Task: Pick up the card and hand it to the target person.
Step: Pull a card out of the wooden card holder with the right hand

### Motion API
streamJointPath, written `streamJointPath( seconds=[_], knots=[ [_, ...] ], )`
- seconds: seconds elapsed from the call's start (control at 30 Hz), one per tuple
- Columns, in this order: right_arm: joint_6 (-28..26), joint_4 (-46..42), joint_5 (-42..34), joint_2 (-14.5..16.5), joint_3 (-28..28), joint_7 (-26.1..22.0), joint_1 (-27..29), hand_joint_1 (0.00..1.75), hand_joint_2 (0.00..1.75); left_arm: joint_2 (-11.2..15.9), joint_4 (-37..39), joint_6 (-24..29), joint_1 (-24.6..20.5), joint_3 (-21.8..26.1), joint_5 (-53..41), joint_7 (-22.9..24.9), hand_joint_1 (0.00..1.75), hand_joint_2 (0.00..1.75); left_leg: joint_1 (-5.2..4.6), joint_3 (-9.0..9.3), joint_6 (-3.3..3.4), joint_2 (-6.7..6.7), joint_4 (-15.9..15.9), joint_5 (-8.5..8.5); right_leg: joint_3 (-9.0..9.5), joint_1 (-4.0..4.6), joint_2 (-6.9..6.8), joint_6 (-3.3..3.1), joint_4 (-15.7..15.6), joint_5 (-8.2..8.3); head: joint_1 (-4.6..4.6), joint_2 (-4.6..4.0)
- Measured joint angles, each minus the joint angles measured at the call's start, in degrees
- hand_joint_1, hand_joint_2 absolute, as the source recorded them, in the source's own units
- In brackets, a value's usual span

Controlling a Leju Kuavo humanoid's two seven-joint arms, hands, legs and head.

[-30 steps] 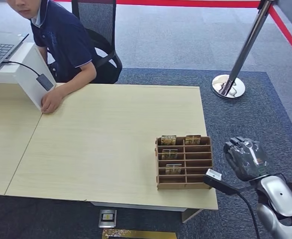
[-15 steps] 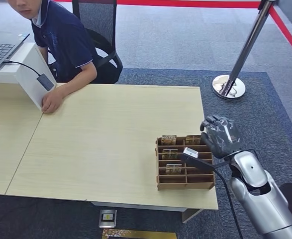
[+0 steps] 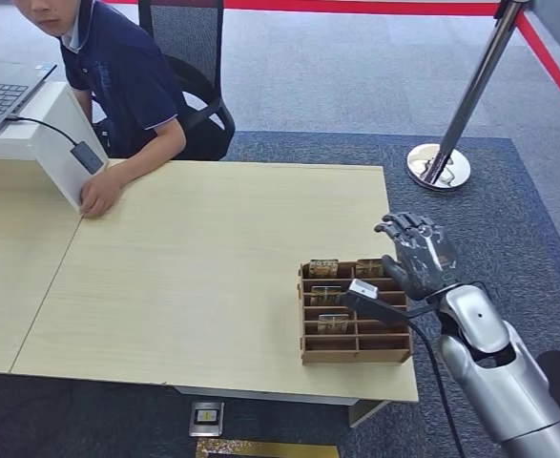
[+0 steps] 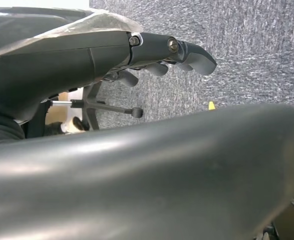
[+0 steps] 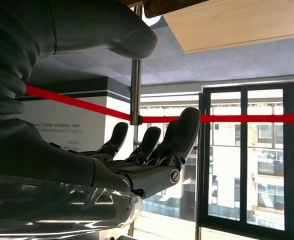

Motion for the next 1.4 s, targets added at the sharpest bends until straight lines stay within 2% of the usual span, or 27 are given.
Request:
streamJointPath(
  seconds=[0.33, 1.0, 1.4],
  knots=[
    [1.33, -0.01, -0.78, -0.96, 0.88, -0.45, -0.51, 0.68, 1.75, 0.0, 0.16, -0.01, -0.01, 0.0, -0.39, -0.55, 0.0, 0.0, 0.0, 0.0, 0.0, 0.0, 0.0, 0.0, 0.0, 0.0, 0.0, 0.0, 0.0, 0.0, 0.0, 0.0],
    [1.72, -0.14, -2.28, -0.96, 2.79, 1.2, 0.01, 0.68, 1.75, 0.0, 0.24, -0.5, -0.03, -0.02, -1.26, -0.73, 0.0, 0.0, 0.0, 0.01, 0.0, 0.0, 0.0, 0.0, 0.0, 0.0, 0.0, 0.0, 0.0, 0.0, 0.0, 0.01],
    [0.85, 1.19, -2.6, 0.6, 3.25, 1.38, 0.17, 0.7, 1.75, 0.0, 0.24, -0.51, -0.04, -0.02, -1.16, -0.57, 0.0, 0.0, 0.0, 0.0, 0.0, 0.0, 0.0, 0.0, 0.0, 0.0, 0.0, 0.0, 0.0, 0.0, 0.0, -0.01]
  ],
)
